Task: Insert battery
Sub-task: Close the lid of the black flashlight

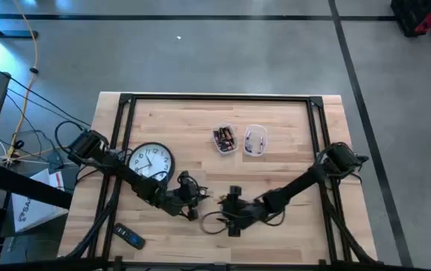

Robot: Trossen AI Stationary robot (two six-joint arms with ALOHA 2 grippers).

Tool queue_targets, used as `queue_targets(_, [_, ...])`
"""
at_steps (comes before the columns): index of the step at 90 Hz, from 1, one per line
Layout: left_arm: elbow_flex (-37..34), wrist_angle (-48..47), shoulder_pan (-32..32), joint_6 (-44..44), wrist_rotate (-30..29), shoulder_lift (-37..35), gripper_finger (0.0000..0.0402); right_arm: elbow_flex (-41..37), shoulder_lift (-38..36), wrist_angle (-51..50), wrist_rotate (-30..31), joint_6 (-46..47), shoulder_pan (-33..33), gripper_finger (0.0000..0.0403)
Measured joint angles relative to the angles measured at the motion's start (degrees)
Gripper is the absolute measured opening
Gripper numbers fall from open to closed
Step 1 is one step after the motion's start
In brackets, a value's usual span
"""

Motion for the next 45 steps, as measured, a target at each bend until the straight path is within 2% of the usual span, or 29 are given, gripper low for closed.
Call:
queue_targets(9, [0.0,-0.3,-0.3,0.6,0.1,-0.2,0.0092,8.0,2.0,-15.4,-4.5,1.0,-2.3,0.0214])
queue_targets(17, [0.0,-0.5,-0.3,0.9,0.3,-0.4,0.0092,12.7,3.8,-22.9,-8.8,1.0,-4.0,0.0199])
queue_targets(29, [0.0,-1.1,-0.3,0.9,0.7,-0.5,0.0092,15.6,4.4,-26.5,-11.4,1.2,-4.8,0.0177])
queue_targets(45, [0.0,-2.1,-0.3,0.0,0.7,-0.5,0.0092,19.0,4.2,-32.5,-9.2,0.9,-4.0,0.0146])
